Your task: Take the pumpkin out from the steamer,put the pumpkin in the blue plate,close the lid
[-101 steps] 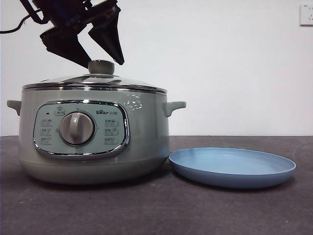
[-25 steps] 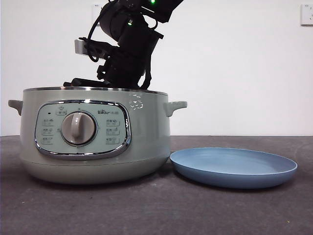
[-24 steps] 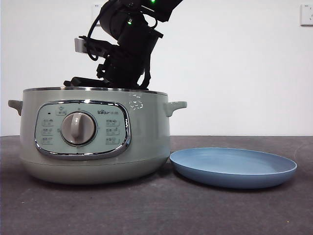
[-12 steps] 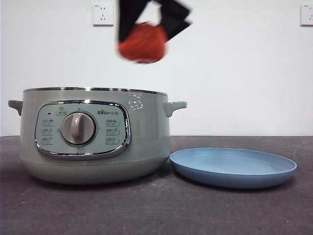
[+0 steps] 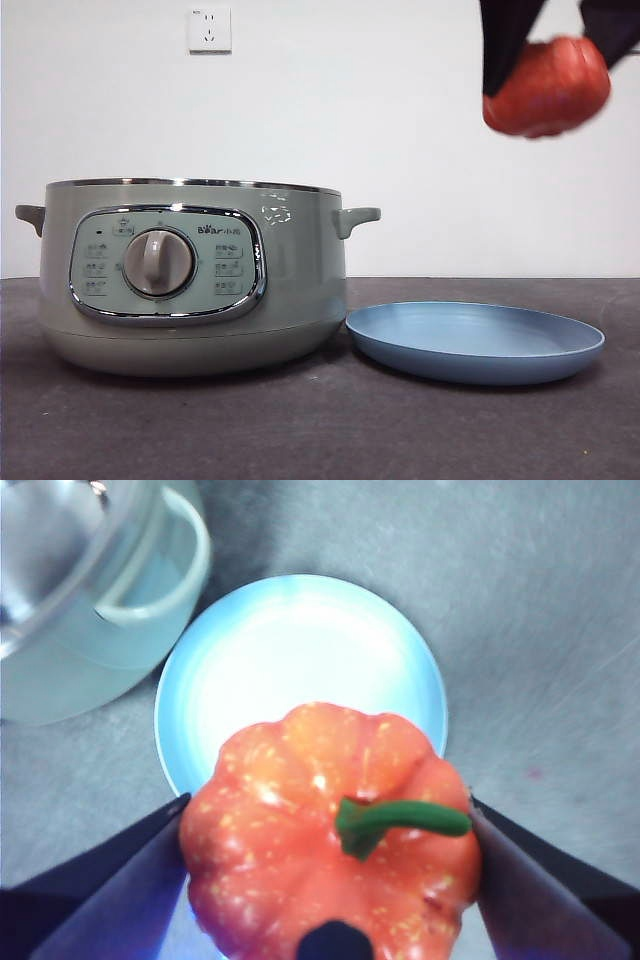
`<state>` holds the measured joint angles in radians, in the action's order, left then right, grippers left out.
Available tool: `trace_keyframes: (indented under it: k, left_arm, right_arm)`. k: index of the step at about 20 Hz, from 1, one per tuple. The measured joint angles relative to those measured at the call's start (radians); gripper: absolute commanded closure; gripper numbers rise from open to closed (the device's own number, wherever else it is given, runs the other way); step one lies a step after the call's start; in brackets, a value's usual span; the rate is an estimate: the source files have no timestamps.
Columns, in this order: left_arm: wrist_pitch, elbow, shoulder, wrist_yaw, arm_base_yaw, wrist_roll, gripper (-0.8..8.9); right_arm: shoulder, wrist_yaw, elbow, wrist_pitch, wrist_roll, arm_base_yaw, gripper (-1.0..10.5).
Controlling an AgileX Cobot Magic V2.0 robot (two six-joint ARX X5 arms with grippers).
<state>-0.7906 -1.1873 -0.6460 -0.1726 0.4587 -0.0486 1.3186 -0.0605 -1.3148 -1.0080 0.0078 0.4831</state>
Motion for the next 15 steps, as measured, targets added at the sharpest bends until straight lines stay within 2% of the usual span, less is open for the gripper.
trace_keyframes:
  k: [3,6,12,15]
  left_arm:
    - [0.011,0.000,-0.017,0.003,0.000,0.013,8.22]
    - [0.014,0.000,-0.038,0.026,0.000,0.023,8.22]
    - [0.015,0.000,-0.039,0.026,0.000,0.023,8.22]
    - [0.015,0.000,-0.039,0.026,0.000,0.023,8.22]
  right_arm:
    - [-0.089,0.000,0.257,0.228,0.032,-0.006,9.6]
    - [-0.034,0.001,0.410,0.415,0.050,-0.006,9.6]
    - [0.184,0.001,0.418,0.686,0.052,-0.006,9.5]
    - [0.273,0.001,0.418,0.743,0.049,-0.006,9.3]
